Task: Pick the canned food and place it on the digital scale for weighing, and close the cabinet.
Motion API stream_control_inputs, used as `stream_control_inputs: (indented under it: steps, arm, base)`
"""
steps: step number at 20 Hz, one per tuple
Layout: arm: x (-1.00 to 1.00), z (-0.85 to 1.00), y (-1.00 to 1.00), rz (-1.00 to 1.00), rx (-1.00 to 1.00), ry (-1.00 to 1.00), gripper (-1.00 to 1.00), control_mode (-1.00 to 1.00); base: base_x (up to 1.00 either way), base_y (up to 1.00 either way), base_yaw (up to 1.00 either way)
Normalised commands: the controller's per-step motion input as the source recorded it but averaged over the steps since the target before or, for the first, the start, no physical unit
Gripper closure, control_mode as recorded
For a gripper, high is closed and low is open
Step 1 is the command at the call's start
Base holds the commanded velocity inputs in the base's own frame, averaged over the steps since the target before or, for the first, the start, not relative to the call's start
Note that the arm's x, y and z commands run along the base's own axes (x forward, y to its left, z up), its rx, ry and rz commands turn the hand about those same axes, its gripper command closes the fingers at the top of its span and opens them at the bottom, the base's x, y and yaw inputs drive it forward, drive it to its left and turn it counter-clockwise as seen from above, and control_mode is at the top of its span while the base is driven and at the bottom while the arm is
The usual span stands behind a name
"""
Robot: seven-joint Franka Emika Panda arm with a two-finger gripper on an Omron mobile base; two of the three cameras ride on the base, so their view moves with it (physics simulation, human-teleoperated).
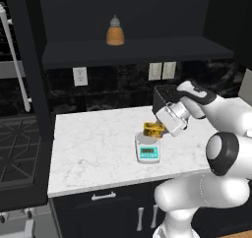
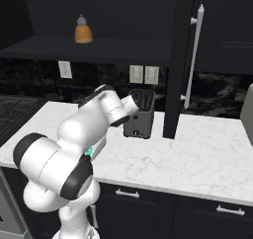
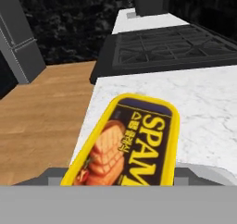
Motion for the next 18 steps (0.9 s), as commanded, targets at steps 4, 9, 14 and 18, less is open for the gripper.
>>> stream_control_inputs:
  steps: [4, 9, 14, 18]
  arm:
    - [0.39, -0.53, 0.0, 0.0, -0.01, 0.0, 1.0, -1.0]
    - [0.29, -0.43, 0.0, 0.0, 0.0, 0.0, 1.0, -1.0]
    - [0.25, -0.26, 0.0, 0.0, 0.0, 0.0, 1.0, -1.0]
    - [0.28, -0.07, 0.0, 0.0, 0.0, 0.0, 1.0, -1.0]
  base:
    - [0.0, 0.0, 0.0]
    - [0.0, 0.0, 0.0]
    - [0.0, 0.0, 0.0]
    - [0.0, 0.0, 0.0]
